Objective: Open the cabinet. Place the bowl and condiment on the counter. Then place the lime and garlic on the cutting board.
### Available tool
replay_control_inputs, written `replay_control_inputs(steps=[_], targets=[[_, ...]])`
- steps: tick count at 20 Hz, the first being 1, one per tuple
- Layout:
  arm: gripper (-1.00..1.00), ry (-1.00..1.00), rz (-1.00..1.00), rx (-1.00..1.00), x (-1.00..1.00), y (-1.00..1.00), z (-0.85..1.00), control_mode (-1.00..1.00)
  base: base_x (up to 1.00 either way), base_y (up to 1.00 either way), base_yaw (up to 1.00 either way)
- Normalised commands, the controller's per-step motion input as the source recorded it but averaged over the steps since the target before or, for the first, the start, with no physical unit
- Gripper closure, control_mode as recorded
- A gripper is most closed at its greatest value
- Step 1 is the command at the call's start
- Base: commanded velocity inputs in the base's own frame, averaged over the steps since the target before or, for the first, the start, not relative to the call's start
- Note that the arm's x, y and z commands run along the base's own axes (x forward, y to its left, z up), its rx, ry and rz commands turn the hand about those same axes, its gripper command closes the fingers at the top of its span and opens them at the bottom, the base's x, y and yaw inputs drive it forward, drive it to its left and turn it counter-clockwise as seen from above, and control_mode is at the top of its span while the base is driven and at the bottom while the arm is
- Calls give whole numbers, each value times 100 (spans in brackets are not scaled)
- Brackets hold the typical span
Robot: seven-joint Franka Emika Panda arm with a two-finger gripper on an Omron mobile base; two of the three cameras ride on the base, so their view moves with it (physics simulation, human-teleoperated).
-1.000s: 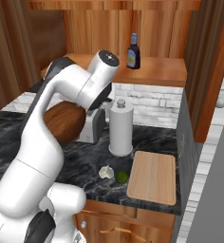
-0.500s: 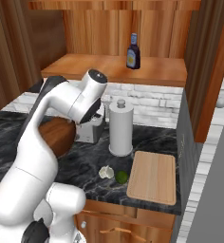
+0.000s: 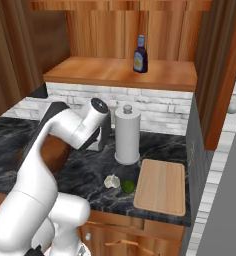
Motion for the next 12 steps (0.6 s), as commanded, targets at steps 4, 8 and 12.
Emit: replay_control_inputs(steps=[4,8,12], targets=[[100,-1,-3,12,22,33,-39,-100,0,0,0],[100,0,-4,9,42,23,-40,-100,0,0,0],[100,0,-5,6,49,26,-43,-100,0,0,0]])
